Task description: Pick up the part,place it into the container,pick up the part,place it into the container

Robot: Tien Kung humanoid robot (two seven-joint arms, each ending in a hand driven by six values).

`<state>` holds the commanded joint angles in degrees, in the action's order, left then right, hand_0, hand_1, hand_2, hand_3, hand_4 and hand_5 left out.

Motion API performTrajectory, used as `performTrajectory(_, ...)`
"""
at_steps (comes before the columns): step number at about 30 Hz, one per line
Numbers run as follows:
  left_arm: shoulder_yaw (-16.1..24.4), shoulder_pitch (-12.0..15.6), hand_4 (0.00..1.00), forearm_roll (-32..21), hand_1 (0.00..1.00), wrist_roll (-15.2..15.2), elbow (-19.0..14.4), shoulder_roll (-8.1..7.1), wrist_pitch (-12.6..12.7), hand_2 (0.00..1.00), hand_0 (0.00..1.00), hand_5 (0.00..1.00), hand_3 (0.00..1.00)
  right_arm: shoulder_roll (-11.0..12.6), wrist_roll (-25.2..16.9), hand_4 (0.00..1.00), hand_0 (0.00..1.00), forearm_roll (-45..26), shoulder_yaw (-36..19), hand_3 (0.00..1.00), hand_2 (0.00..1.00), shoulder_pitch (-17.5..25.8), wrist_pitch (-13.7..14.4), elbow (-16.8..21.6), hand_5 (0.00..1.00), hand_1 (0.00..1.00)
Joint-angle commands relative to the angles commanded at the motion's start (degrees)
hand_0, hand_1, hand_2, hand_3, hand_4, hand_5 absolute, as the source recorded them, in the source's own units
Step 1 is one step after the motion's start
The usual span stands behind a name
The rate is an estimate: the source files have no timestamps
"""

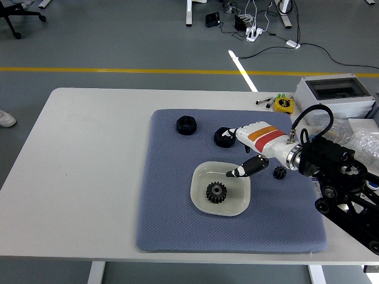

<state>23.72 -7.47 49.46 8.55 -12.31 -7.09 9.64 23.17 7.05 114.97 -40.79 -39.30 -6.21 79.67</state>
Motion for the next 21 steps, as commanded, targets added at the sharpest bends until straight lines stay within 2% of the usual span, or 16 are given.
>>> performTrajectory(5, 0.1, 0.0, 0.669, 0.1, 0.652, 0.0, 0.0, 0.00, -0.1, 0.679, 0.704, 0.625, 0.579, 2.0, 0.6, 0.998, 0.202, 0.7, -2.6, 0.784, 0.665, 0.7, -0.8, -3.4, 0.454, 0.385)
performTrajectory(6, 0.0, 0.0, 0.669, 0.0, 0.652, 0.0, 0.0, 0.01, 0.0, 0.679, 0.703, 0.626, 0.578, 2.2, 0.6, 0.998, 0.313, 0.8, -2.9, 0.773, 0.672, 0.9, -0.9, -4.1, 0.463, 0.512)
performTrajectory(11, 0.1, 0.1, 0.669, -0.1, 0.652, 0.0, 0.0, 0.14, 0.1, 0.679, 0.703, 0.626, 0.578, 3.3, 0.5, 0.998, 0.313, 0.6, -4.0, 0.773, 0.672, 2.5, -0.8, -8.8, 0.463, 0.512)
performTrajectory(12, 0.2, 0.1, 0.668, 0.0, 0.655, 0.0, 0.0, 0.18, 0.1, 0.678, 0.704, 0.626, 0.578, 3.4, 0.3, 0.998, 0.411, 0.4, -4.0, 0.755, 0.674, 2.8, -0.7, -9.5, 0.465, 0.556)
performTrajectory(14, 0.4, 0.1, 0.668, 0.3, 0.655, 0.1, 0.0, 0.27, 0.0, 0.678, 0.704, 0.626, 0.578, 3.5, 0.1, 0.998, 0.411, -0.2, -3.8, 0.755, 0.674, 3.2, -0.4, -10.8, 0.465, 0.556)
performTrajectory(21, 0.6, 0.0, 0.667, 0.8, 0.652, 0.1, 0.0, 0.37, -0.1, 0.677, 0.702, 0.626, 0.578, 3.4, -0.5, 0.998, 0.449, -1.1, -2.8, 0.745, 0.669, 4.5, 0.3, -12.9, 0.466, 0.564)
